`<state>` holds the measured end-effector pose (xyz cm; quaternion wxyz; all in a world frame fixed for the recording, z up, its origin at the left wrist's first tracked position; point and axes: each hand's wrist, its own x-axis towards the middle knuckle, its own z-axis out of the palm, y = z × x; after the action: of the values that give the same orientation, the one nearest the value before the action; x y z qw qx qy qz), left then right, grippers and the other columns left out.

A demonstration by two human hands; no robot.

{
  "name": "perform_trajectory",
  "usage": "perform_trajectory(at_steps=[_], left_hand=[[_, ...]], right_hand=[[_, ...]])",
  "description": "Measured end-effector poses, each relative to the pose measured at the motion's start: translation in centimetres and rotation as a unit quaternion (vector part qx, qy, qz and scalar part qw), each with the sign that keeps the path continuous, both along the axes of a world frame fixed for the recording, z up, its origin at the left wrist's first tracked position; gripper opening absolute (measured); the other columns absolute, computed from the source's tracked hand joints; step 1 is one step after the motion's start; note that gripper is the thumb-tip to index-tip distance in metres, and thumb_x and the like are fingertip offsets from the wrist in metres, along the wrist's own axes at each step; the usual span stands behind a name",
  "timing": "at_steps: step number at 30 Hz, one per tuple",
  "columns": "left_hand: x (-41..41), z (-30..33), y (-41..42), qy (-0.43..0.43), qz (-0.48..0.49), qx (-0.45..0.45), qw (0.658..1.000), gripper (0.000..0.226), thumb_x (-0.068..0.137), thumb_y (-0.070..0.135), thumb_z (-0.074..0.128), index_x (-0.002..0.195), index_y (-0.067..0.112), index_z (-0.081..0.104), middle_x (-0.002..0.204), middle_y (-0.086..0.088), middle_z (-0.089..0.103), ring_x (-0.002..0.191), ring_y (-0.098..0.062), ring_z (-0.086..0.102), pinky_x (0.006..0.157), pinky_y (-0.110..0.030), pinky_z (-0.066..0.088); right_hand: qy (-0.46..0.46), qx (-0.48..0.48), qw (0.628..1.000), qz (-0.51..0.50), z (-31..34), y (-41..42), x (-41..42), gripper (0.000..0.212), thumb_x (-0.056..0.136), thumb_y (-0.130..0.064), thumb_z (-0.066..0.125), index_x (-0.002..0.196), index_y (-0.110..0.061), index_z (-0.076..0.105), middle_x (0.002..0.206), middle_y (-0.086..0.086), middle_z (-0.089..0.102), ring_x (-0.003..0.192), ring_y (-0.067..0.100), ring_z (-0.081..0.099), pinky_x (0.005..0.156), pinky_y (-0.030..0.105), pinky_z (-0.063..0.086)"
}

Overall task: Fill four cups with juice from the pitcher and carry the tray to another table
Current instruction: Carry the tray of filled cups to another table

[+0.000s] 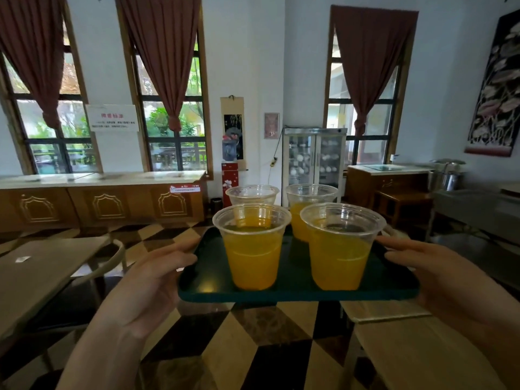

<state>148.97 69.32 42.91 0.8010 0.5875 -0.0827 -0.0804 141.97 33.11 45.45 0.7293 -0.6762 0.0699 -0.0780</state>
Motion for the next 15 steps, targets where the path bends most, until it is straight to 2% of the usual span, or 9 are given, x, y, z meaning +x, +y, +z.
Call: perform_trajectory(at_steps=[2, 3, 5, 8, 12, 15], left_hand=[[3.8, -0.2, -0.6, -0.001, 0.005, -0.004, 1.000, 0.038, 0.083, 0.011, 0.065, 0.120, 0.013, 0.075, 0.130, -0.022, 0.068, 0.110, -0.038, 0.070, 0.073, -0.040, 0.063], [5.6, -0.2, -1.0, -0.004, 0.006, -0.001, 1.000, 0.037, 0.083, 0.012, 0.064, 0.118, 0.013, 0.076, 0.127, -0.022, 0.069, 0.106, -0.036, 0.072, 0.071, -0.039, 0.063], [8.8, -0.3, -1.6, -0.006, 0.009, 0.000, 1.000, 0.034, 0.084, 0.010, 0.057, 0.111, 0.013, 0.079, 0.121, -0.020, 0.073, 0.096, -0.033, 0.075, 0.066, -0.038, 0.064], [13.4, -0.7, -2.5, -0.012, 0.011, -0.001, 1.000, 0.040, 0.087, 0.008, 0.050, 0.116, 0.015, 0.076, 0.121, -0.022, 0.072, 0.102, -0.039, 0.073, 0.068, -0.038, 0.064], [20.5, -1.6, -3.3, -0.013, 0.023, 0.004, 1.000, 0.044, 0.091, 0.003, 0.048, 0.128, 0.015, 0.069, 0.121, -0.018, 0.073, 0.105, -0.036, 0.073, 0.076, -0.044, 0.063], [26.3, -2.3, -3.7, -0.001, 0.010, 0.012, 1.000, 0.049, 0.085, 0.003, 0.051, 0.129, 0.016, 0.068, 0.120, -0.017, 0.074, 0.105, -0.036, 0.073, 0.077, -0.046, 0.063]], right_hand=[[-0.011, -0.005, 1.000, 0.007, -0.1, -0.8, 3.5, 0.028, 0.088, -0.006, 0.057, 0.109, -0.019, 0.071, 0.077, -0.008, 0.079, 0.074, 0.017, 0.076, 0.062, 0.038, 0.059], [-0.014, -0.011, 1.000, 0.007, -0.3, -1.3, 5.2, 0.026, 0.093, -0.005, 0.053, 0.106, -0.020, 0.071, 0.077, -0.008, 0.079, 0.071, 0.013, 0.076, 0.058, 0.033, 0.059], [-0.016, -0.030, 0.999, -0.003, -0.9, -2.2, 8.7, 0.027, 0.097, -0.007, 0.051, 0.108, -0.023, 0.071, 0.088, -0.004, 0.079, 0.084, 0.017, 0.076, 0.064, 0.034, 0.058], [0.002, -0.040, 0.999, -0.008, -2.3, -3.6, 13.9, 0.030, 0.097, -0.012, 0.054, 0.117, -0.025, 0.073, 0.114, 0.004, 0.074, 0.109, 0.028, 0.067, 0.081, 0.043, 0.055], [0.030, -0.046, 0.999, 0.001, -3.6, -4.4, 20.5, 0.033, 0.098, -0.010, 0.052, 0.121, -0.025, 0.072, 0.116, 0.002, 0.075, 0.111, 0.027, 0.068, 0.094, 0.052, 0.055], [0.041, -0.055, 0.998, -0.007, -4.2, -4.8, 25.4, 0.033, 0.098, -0.008, 0.051, 0.121, -0.021, 0.071, 0.115, 0.003, 0.075, 0.111, 0.027, 0.069, 0.095, 0.051, 0.054]])
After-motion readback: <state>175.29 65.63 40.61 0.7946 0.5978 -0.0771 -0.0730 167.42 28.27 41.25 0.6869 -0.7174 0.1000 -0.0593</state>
